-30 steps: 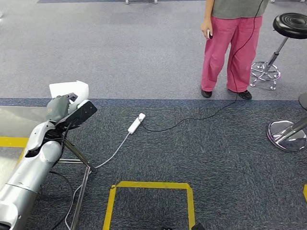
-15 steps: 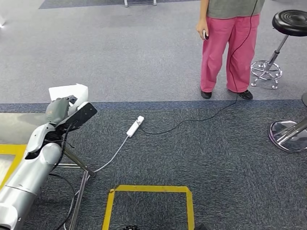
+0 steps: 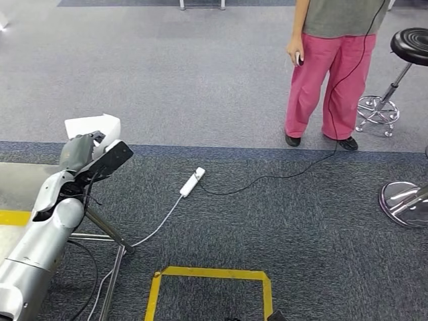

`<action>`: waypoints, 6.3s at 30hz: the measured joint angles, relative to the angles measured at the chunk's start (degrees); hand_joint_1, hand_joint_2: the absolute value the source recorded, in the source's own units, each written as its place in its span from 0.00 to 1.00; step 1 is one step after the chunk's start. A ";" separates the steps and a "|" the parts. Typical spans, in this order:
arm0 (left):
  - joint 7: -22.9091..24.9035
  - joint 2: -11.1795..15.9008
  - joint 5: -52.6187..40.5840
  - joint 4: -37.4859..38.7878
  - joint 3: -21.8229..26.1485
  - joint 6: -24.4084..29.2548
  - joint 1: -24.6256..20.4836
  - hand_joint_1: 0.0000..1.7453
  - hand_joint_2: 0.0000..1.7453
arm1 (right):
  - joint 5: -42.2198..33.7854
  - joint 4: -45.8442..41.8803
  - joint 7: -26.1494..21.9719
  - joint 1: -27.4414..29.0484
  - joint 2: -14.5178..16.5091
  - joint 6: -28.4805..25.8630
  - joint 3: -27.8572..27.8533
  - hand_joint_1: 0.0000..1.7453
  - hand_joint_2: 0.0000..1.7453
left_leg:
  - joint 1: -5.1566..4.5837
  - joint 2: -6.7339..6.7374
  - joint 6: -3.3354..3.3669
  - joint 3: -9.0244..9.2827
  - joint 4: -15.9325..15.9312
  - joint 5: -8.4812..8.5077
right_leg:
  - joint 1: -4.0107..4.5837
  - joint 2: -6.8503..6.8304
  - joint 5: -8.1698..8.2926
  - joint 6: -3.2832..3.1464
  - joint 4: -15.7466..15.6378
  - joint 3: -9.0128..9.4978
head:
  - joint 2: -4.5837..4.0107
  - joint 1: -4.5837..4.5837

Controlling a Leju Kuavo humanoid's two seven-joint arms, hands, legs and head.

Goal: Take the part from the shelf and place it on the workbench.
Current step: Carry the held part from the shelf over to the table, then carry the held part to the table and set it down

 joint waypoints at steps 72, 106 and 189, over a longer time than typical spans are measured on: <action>0.46 0.24 3.02 0.60 3.10 -0.72 -0.43 1.00 1.00 | 7.59 3.81 -0.08 -1.35 1.98 -0.29 -3.31 0.00 0.00 | 0.91 -0.93 -3.56 -7.59 9.98 -3.33 | -0.50 0.27 4.94 -2.25 -13.42 7.90 | 0.00 -0.41; 0.27 0.99 -3.06 1.75 3.52 -0.60 0.59 1.00 1.00 | 10.77 5.07 -0.95 -1.60 3.39 0.68 -5.84 0.00 0.00 | 1.24 0.14 -3.96 -11.77 17.31 -4.42 | -0.47 -1.91 4.47 -2.29 -12.91 7.57 | 0.00 -0.52; -3.43 3.64 -24.62 10.02 -5.02 2.37 4.33 1.00 1.00 | 12.02 22.17 -11.46 -6.69 10.43 3.67 -13.74 0.00 0.00 | 0.63 -0.69 -1.92 -3.12 1.33 0.99 | 0.06 0.41 4.78 -0.83 -13.06 6.95 | 0.01 -0.04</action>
